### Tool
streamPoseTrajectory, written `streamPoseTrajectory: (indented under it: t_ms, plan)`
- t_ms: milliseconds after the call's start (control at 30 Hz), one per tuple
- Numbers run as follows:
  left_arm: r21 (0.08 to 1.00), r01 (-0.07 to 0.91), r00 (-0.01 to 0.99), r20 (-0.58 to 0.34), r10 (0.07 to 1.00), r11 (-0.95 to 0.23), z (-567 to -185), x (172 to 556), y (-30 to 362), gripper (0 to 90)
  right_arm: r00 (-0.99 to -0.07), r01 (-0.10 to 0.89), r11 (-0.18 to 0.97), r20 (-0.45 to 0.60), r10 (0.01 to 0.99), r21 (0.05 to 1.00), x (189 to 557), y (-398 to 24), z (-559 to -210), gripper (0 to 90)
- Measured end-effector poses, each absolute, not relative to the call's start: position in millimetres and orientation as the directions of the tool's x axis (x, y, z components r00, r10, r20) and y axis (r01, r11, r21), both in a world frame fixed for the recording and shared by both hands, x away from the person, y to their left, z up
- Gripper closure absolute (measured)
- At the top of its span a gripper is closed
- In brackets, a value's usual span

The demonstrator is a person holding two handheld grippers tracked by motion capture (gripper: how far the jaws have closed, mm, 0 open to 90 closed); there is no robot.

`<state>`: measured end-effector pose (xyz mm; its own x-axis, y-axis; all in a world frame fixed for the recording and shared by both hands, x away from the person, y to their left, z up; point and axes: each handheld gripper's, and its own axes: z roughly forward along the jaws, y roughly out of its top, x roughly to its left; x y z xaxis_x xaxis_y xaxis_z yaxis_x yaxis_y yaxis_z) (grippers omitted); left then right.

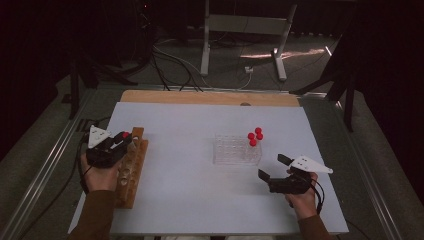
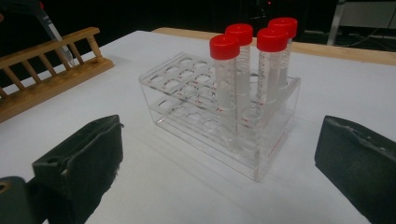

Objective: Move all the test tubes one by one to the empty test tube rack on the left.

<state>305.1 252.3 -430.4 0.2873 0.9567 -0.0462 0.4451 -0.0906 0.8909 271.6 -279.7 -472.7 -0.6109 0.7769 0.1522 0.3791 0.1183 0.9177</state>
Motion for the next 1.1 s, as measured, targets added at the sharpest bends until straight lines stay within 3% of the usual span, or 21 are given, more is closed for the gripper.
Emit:
streamPoseTrajectory:
  t_ms: [567,867,967,1100]
  plan:
    - [0.855,0.507,0.301,-0.054,0.952,-0.112,-436.5,311.4,251.1,65.2,-0.612,0.380,0.120,0.152,0.776,0.917,271.4,-278.8,-472.8,1.0]
    - [0.904,0.428,0.309,-0.116,0.944,-0.029,-426.7,296.8,250.7,25.5,-0.610,0.379,0.121,0.150,0.778,0.917,271.7,-278.6,-473.0,1.0]
    - [0.913,0.408,0.324,-0.147,0.935,0.002,-422.5,289.3,246.7,17.3,-0.608,0.379,0.119,0.150,0.779,0.918,271.7,-278.1,-472.7,1.0]
    - [0.921,0.389,0.339,-0.154,0.928,0.011,-419.3,282.9,241.7,13.8,-0.607,0.377,0.119,0.148,0.781,0.918,271.8,-277.4,-472.3,1.0]
